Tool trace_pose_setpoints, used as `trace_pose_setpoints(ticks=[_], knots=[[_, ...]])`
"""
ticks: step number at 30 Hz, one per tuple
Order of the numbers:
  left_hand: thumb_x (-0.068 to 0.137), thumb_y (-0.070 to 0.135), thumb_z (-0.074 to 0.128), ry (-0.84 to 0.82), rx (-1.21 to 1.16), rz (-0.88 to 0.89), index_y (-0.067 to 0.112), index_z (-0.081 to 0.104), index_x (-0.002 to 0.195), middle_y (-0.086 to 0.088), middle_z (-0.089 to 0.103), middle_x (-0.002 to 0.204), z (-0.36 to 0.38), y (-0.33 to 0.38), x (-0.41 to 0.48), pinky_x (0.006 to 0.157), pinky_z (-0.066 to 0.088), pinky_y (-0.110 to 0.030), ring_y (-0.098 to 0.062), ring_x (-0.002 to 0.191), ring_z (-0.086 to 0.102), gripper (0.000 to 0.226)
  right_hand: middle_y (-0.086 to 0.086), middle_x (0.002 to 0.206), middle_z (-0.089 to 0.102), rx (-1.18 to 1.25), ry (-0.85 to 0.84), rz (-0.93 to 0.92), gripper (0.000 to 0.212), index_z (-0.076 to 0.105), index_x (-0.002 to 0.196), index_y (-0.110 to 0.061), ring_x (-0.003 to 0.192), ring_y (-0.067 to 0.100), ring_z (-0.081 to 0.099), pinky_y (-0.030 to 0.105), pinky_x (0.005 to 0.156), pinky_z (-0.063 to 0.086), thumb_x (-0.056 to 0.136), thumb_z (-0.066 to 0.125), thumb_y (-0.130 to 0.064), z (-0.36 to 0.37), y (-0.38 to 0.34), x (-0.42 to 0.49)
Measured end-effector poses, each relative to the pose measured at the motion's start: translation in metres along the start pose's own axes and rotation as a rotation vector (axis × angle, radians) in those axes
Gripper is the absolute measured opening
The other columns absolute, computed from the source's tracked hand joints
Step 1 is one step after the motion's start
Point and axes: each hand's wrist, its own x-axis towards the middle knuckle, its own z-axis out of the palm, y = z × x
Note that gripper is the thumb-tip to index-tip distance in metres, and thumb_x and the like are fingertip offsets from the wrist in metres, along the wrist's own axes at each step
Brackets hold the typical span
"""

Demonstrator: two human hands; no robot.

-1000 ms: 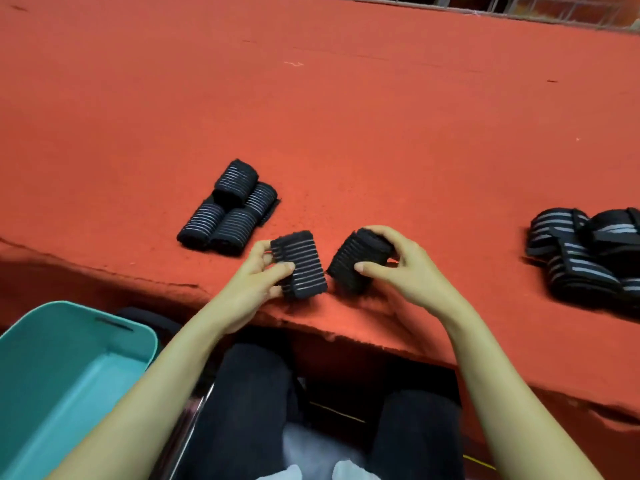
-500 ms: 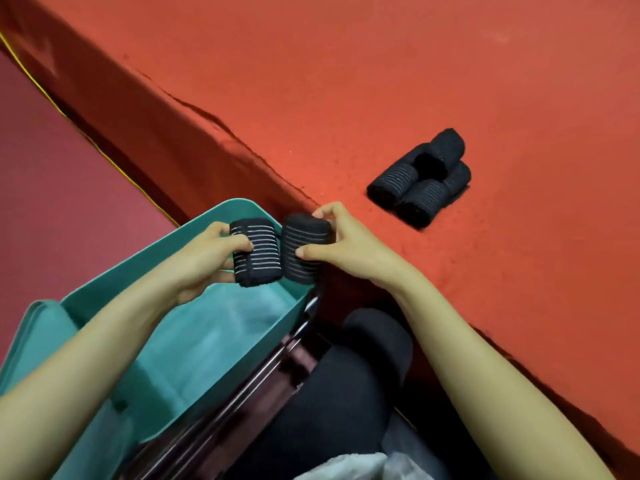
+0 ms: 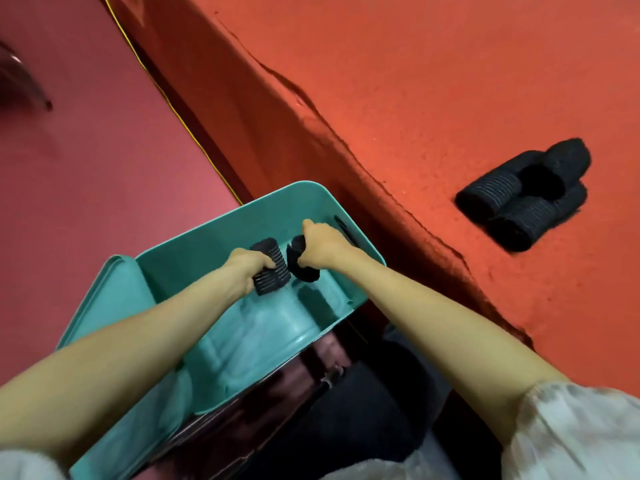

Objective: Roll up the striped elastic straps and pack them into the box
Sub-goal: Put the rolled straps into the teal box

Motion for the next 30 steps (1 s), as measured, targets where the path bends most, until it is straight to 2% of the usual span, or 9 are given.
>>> trace_pose_setpoints(ticks=[2, 4, 7, 10, 15, 22, 25, 27, 30], knots=[[0.073, -0.014, 0.066, 0.047, 0.05, 0.027, -0.01, 0.057, 0.107, -0.021, 0.064, 0.104, 0.001, -0.007, 0.018, 0.081, 0.056, -0.041, -0.034, 0.094, 0.063, 0.036, 0.019, 0.122, 0.051, -0.041, 0.005, -0.005, 0.044, 0.044, 0.118, -0.002, 0.112, 0.037, 0.053, 0.037, 0.079, 0.041, 0.083, 0.065, -0.017, 0.008, -0.002, 0.009], [0.07, -0.013, 0.07, 0.102, 0.099, 0.056, -0.009, 0.055, 0.114, -0.02, 0.063, 0.112, 0.003, -0.011, 0.029, 0.089, 0.051, -0.044, -0.034, 0.102, 0.061, 0.046, 0.02, 0.124, 0.048, -0.08, 0.018, -0.027, 0.042, 0.043, 0.12, 0.0, 0.114, 0.039, 0.05, 0.04, 0.084, 0.042, 0.086, 0.061, -0.016, 0.014, -0.004, 0.016], [0.074, -0.013, 0.068, 0.157, 0.17, 0.098, -0.004, 0.057, 0.109, -0.015, 0.06, 0.102, 0.011, -0.014, 0.03, 0.085, 0.047, -0.037, -0.026, 0.096, 0.056, 0.038, 0.02, 0.126, 0.046, -0.156, 0.033, -0.072, 0.041, 0.041, 0.122, 0.0, 0.117, 0.038, 0.047, 0.04, 0.088, 0.042, 0.087, 0.058, -0.01, 0.021, -0.005, 0.025], [0.077, -0.006, 0.067, 0.214, 0.284, 0.176, 0.015, 0.051, 0.101, -0.006, 0.053, 0.098, 0.019, -0.02, 0.033, 0.08, 0.041, -0.029, -0.021, 0.09, 0.047, 0.036, 0.016, 0.129, 0.049, -0.259, 0.067, -0.116, 0.042, 0.041, 0.125, -0.004, 0.121, 0.033, 0.043, 0.038, 0.091, 0.041, 0.087, 0.056, -0.006, 0.024, -0.001, 0.034], [0.075, -0.01, 0.064, 0.233, 0.304, 0.295, 0.018, 0.047, 0.095, -0.001, 0.052, 0.088, 0.023, -0.027, 0.043, 0.071, 0.036, -0.025, -0.021, 0.084, 0.047, 0.038, 0.012, 0.125, 0.046, -0.38, 0.143, -0.197, 0.041, 0.047, 0.126, -0.01, 0.119, 0.03, 0.038, 0.033, 0.088, 0.037, 0.087, 0.055, -0.005, 0.027, 0.012, 0.043], [0.071, -0.013, 0.064, 0.328, 0.247, 0.297, 0.02, 0.063, 0.096, -0.017, 0.054, 0.112, 0.032, -0.037, 0.056, 0.079, 0.047, -0.03, -0.032, 0.097, 0.056, 0.041, 0.017, 0.127, 0.034, -0.327, 0.087, -0.163, 0.04, 0.045, 0.125, -0.007, 0.102, 0.033, 0.049, 0.034, 0.067, 0.033, 0.087, 0.051, 0.005, 0.031, 0.013, 0.046], [0.069, -0.013, 0.062, 0.4, 0.185, 0.297, 0.035, 0.058, 0.076, -0.013, 0.056, 0.108, 0.035, -0.037, 0.064, 0.085, 0.051, -0.042, -0.033, 0.1, 0.056, 0.049, 0.017, 0.127, 0.034, -0.309, 0.118, -0.174, 0.042, 0.042, 0.125, -0.005, 0.095, 0.032, 0.053, 0.034, 0.063, 0.031, 0.085, 0.052, 0.007, 0.031, 0.015, 0.046], [0.069, -0.013, 0.058, 0.44, 0.165, 0.3, 0.039, 0.055, 0.067, -0.01, 0.061, 0.102, 0.036, -0.042, 0.072, 0.082, 0.052, -0.042, -0.032, 0.097, 0.059, 0.052, 0.016, 0.125, 0.036, -0.3, 0.131, -0.188, 0.044, 0.04, 0.126, -0.006, 0.094, 0.032, 0.054, 0.035, 0.062, 0.031, 0.085, 0.053, 0.005, 0.033, 0.018, 0.046], [0.068, -0.013, 0.059, 0.428, 0.125, 0.256, 0.036, 0.055, 0.078, -0.011, 0.061, 0.105, 0.036, -0.043, 0.072, 0.084, 0.052, -0.041, -0.032, 0.096, 0.06, 0.05, 0.016, 0.125, 0.039, -0.29, 0.124, -0.183, 0.045, 0.039, 0.128, -0.006, 0.102, 0.034, 0.053, 0.037, 0.066, 0.034, 0.086, 0.053, 0.003, 0.035, 0.018, 0.047]])
